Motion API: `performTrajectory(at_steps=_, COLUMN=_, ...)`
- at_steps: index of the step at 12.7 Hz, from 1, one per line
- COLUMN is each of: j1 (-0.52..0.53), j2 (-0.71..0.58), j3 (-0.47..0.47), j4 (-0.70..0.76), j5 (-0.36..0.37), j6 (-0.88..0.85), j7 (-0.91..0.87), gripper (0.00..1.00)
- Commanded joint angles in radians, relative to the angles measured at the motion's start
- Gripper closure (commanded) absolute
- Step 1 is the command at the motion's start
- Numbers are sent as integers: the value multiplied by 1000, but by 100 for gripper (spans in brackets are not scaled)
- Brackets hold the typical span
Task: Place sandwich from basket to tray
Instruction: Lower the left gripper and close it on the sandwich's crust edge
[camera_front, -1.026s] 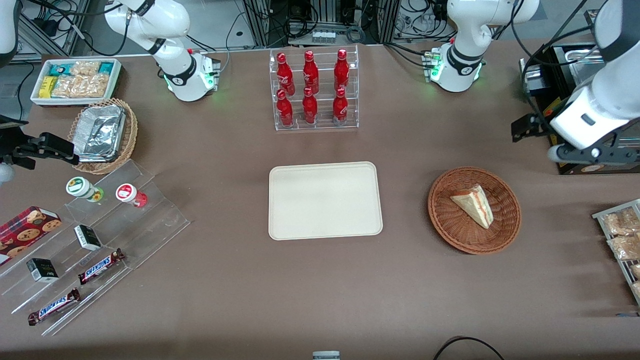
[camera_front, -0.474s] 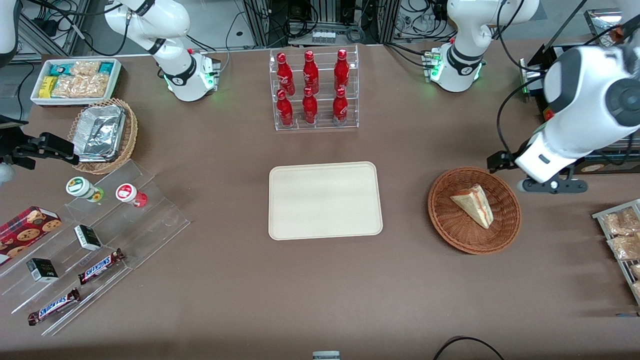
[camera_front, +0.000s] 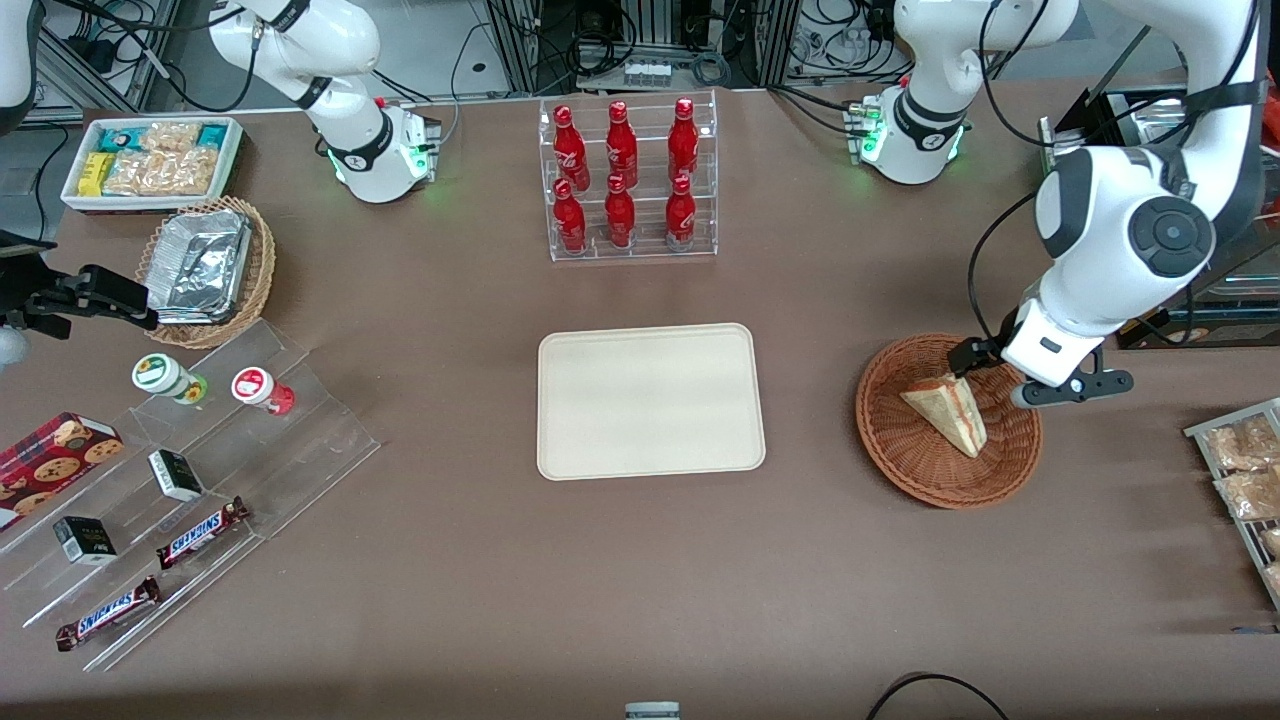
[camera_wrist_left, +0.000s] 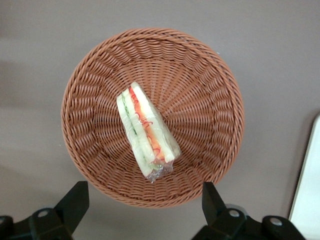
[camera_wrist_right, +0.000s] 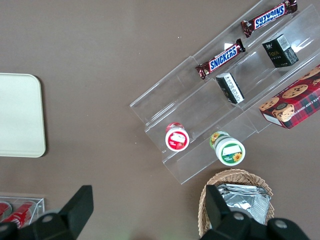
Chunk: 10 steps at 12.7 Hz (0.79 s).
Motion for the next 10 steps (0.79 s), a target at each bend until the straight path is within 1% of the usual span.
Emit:
performTrajectory(at_steps=1, j1=-4, j2=17, j3=4, j4=-18, j5=2, j6=48, j7=-189, gripper=0)
performTrajectory(at_steps=3, j1=-7, j2=46, j3=2, j4=-12, j5=2, j6=71, j7=-378, gripper=0)
performTrajectory(at_steps=4, j1=-7, j2=57, j3=2, j4=-16, j5=2, j6=97, j7=-439, gripper=0)
performTrajectory(at_steps=7, j1=-7, j2=94, j3=2, j4=-21, j5=-2, j6=141, j7=-519, gripper=0)
performTrajectory(at_steps=10, j1=-7, j2=123, j3=2, j4=-23, j5=-12, j6=155, j7=-530, gripper=0)
